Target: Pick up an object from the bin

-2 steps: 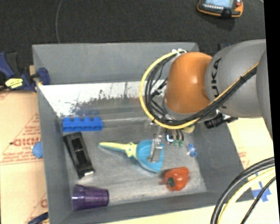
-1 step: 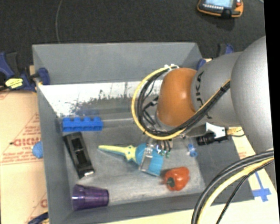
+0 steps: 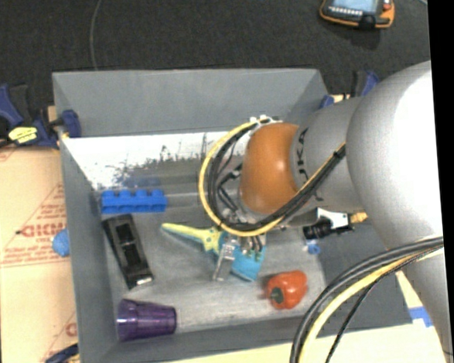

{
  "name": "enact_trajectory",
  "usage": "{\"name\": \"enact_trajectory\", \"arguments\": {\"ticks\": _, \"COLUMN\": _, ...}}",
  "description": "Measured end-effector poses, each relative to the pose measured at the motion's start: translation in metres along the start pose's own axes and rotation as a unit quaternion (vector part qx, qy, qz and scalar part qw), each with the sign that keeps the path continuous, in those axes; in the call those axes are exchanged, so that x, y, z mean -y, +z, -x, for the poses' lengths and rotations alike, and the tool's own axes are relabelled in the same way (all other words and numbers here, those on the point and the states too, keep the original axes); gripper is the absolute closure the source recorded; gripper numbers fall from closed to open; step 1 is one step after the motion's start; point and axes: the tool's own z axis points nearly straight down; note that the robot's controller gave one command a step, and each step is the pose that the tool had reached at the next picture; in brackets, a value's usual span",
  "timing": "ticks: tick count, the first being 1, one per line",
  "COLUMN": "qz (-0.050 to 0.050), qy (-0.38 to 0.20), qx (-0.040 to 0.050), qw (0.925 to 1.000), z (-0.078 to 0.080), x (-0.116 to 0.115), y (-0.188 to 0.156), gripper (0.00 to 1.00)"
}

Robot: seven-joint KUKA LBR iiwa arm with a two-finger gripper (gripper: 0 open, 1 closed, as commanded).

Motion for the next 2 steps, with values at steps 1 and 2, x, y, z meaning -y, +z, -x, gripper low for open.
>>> {"name": "enact_trajectory", "arguments": {"ticks": 1, "qz": -0.001, "qy": 0.057, "qx": -0.0059, "qw": 0.9984, "z": -0.0073, "x": 0.0059, "y": 0.0004, "gripper": 1.0}}
{"name": "enact_trajectory", "arguments": {"ticks": 2, "qz": -0.002, "qy": 0.074, "qx": -0.0071, "qw": 0.9973, "z": -0.0092, "x": 0.0077, "y": 0.0001, "gripper": 1.0}}
